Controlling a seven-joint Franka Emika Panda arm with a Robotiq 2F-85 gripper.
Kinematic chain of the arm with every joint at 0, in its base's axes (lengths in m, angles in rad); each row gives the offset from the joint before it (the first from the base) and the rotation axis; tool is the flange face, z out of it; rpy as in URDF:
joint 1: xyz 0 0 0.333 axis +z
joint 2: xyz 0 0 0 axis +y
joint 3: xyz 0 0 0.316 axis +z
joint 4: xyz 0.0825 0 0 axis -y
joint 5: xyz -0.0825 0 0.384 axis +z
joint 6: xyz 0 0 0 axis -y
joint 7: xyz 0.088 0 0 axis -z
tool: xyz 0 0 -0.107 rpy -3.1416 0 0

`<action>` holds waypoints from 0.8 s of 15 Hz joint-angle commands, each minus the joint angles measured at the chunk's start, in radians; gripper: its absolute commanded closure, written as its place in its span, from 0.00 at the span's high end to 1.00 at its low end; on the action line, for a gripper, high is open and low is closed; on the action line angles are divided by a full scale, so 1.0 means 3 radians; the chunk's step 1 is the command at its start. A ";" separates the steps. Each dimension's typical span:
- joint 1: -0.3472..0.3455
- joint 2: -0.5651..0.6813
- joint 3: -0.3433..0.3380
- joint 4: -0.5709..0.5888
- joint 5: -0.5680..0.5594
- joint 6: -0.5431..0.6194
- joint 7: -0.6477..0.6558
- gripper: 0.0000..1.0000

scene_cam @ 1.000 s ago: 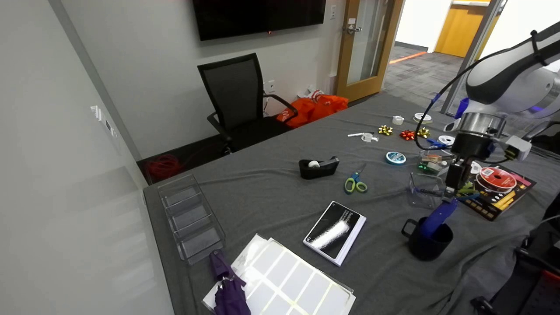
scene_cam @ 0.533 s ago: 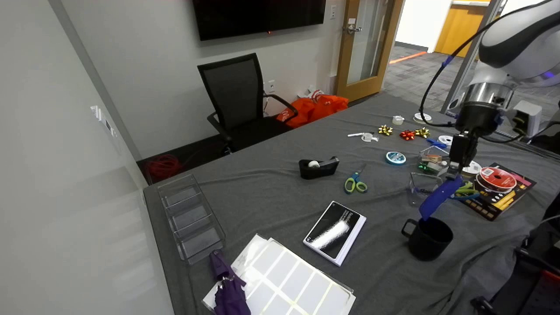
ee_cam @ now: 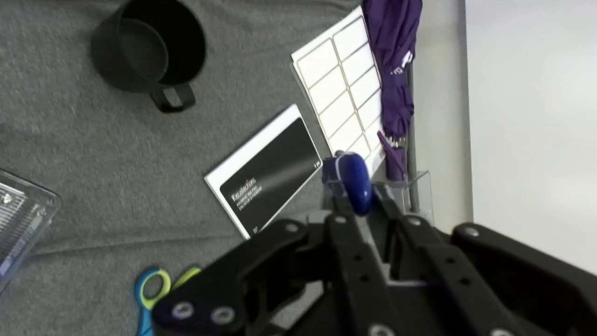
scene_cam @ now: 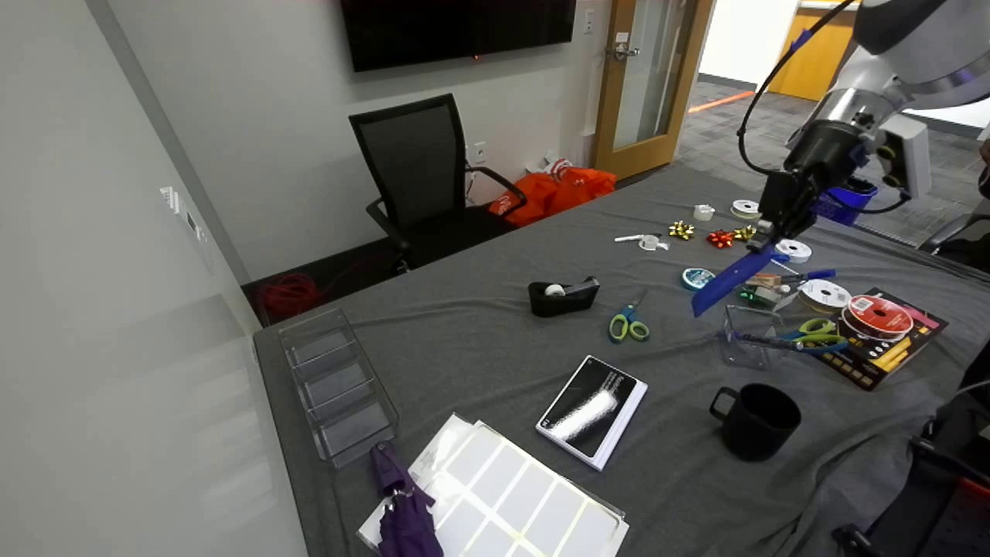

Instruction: Take the blue object out of the black cup

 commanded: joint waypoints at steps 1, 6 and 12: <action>-0.0001 0.0339 0.0045 0.0273 0.0327 0.0364 0.0144 0.04; 0.0031 0.0861 0.0160 0.0539 0.0746 0.1165 0.0140 0.04; 0.0015 0.1464 0.0358 0.0827 0.1096 0.1960 0.0062 0.04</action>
